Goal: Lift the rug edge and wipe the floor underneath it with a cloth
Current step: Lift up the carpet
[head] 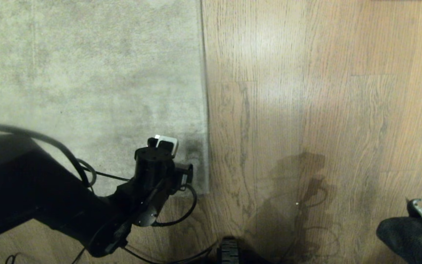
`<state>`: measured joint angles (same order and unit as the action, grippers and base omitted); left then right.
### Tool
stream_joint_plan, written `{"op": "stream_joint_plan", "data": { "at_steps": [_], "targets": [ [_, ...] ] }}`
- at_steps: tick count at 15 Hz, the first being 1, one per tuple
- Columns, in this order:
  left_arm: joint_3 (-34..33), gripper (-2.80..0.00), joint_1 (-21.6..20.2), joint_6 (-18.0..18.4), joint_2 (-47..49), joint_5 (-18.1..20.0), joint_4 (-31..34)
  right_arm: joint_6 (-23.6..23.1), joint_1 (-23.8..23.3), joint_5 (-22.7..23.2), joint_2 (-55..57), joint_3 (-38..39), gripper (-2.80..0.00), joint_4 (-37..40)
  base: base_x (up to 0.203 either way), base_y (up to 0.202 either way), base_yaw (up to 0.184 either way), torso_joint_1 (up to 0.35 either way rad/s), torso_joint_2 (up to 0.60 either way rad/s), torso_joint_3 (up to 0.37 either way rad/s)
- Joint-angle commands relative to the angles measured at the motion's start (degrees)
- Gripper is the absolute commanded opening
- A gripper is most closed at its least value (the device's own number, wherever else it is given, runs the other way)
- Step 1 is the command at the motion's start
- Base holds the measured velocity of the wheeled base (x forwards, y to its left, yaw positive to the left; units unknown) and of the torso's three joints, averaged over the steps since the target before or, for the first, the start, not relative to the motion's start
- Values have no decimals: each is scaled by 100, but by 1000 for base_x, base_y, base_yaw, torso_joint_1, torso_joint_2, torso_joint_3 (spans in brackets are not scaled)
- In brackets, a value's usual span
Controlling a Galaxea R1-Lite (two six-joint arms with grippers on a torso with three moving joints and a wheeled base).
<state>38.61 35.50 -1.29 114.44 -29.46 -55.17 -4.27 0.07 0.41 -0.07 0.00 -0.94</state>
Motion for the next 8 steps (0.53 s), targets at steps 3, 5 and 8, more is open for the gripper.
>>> {"op": "stream_joint_plan", "data": {
  "at_steps": [3, 5, 8],
  "targets": [
    [690, 0, 157, -186, 443, 18, -42, -4, 1, 3, 7, 0, -280, -3, 0, 0, 0, 0, 0, 0],
    [860, 0, 316, -373, 526, 10, 10, -4, 1, 3, 7, 0, -280, -3, 0, 0, 0, 0, 0, 0],
    [868, 0, 445, -486, 540, 2, 59, -4, 1, 3, 7, 0, -280, -3, 0, 0, 0, 0, 0, 0]
  ]
}}
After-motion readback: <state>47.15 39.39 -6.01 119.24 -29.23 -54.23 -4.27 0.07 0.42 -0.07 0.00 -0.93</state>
